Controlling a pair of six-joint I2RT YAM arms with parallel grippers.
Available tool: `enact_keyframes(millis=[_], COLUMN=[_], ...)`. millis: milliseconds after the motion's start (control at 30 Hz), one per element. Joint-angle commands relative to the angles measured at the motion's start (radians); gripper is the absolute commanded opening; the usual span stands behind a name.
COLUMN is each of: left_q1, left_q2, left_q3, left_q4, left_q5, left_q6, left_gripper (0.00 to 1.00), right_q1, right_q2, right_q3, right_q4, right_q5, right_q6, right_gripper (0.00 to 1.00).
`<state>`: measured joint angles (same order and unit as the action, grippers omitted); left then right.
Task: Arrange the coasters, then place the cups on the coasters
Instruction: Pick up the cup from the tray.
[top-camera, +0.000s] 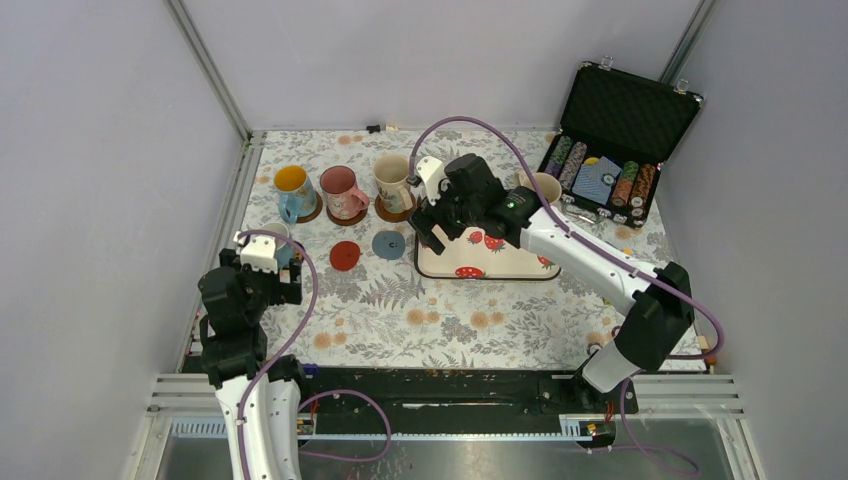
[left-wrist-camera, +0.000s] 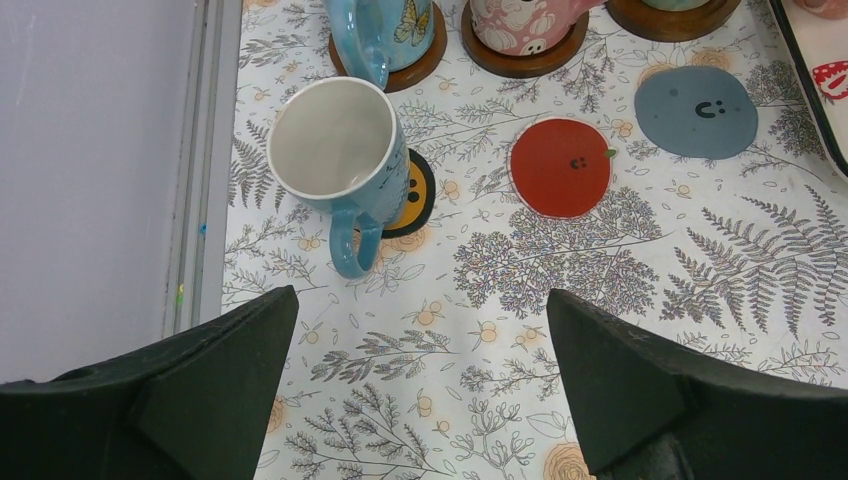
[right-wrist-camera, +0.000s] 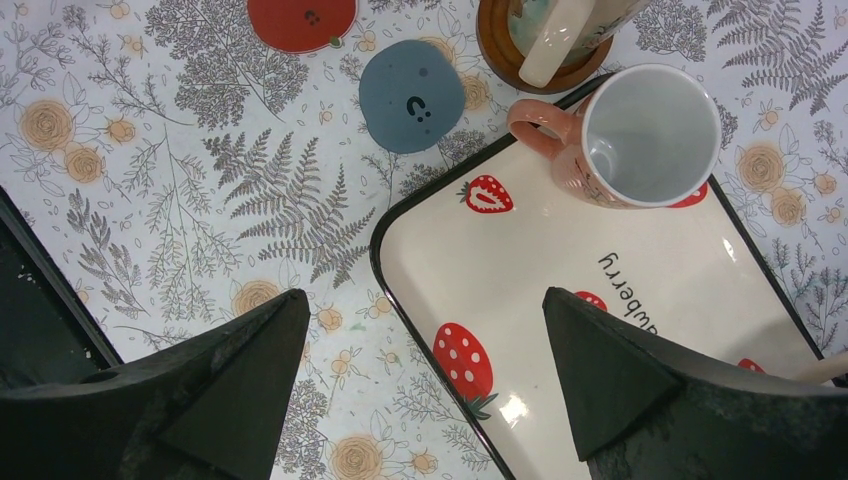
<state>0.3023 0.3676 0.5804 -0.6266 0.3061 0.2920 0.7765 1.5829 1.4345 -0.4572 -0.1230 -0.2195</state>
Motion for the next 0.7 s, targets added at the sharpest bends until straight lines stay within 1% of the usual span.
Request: enact_keyframes(millis=[0,267,400,500,600,667], left_q1=[0.006,0.007,0.006,0.007,0.006,0.006], left_q2=[-0.015,-0.015,-0.023,-0.019,-0.019,-0.021], left_q3=[0.001,0.002,0.001,0.001,0.003,-0.001], left_q4=[0.057,0.056,0.056,0.056,0.054,0.058], left_q5=[0.019,0.022,0.014,0.033,0.016,0.029], left_q6=[0.013,0.013,0.011,0.016,0.012,0.014], left_gripper=[0.99,0.99,0.99,0.99,0.99,0.99], right_q1=[-0.002,-0.002,-0.003,-0.002,-0.003,-0.003], right_q2=[-0.054,-0.091,-0.079,-0.041,0.011,0.061], right_q3=[-0.005,-0.038,-0.053,-0.038,-0.024,0.026], right_q4=[0.033,0.045,0.068,0.072,0.09,0.078], right_q5=[-0.01,0.02,0.038,0.127,0.223,0.28], right_q6=[0.009,-0.003,0.009,0.037,0.075,0.104], right_gripper=[0.95,0.95,0.95,0.95,0.96,0.96])
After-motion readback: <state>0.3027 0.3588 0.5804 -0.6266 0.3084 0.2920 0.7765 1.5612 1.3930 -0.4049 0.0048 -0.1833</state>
